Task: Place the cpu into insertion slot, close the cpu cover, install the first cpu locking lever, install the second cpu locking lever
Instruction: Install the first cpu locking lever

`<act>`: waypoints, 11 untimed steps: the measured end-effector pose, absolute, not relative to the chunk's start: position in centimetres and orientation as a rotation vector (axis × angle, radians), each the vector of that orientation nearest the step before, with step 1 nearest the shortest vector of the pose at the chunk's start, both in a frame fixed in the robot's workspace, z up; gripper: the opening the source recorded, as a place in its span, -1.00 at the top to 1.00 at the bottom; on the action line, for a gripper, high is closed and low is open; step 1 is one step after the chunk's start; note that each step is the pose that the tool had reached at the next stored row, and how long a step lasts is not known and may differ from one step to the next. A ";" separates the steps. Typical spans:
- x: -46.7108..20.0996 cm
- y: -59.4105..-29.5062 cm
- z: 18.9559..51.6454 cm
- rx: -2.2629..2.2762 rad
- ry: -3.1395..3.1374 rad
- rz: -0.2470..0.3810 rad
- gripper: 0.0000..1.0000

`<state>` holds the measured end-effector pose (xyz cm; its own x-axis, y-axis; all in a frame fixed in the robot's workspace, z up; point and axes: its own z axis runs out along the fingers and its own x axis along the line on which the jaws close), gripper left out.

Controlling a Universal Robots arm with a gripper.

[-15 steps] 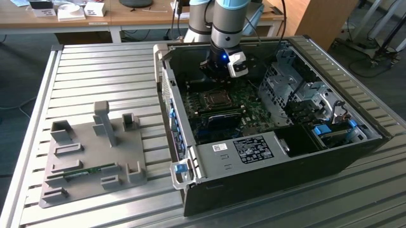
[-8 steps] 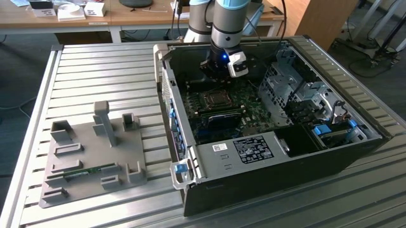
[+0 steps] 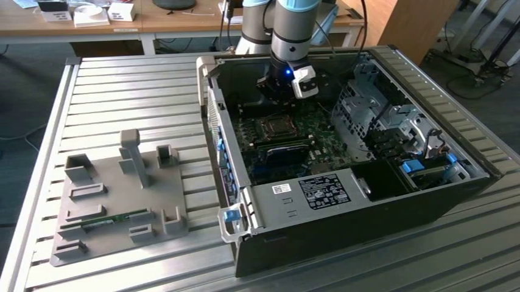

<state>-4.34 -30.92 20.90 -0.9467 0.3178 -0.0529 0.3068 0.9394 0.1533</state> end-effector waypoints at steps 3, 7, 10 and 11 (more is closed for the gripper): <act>-4.3 -30.9 20.9 0.487 3.018 0.220 0.79; -4.2 -30.8 20.9 0.487 3.018 0.219 0.79; -4.2 -30.8 20.9 0.488 3.018 0.219 0.79; -4.2 -30.8 20.9 0.488 3.018 0.219 0.79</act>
<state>-4.16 -30.76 20.89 -0.9464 0.3185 -0.0531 0.3075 0.9392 0.1528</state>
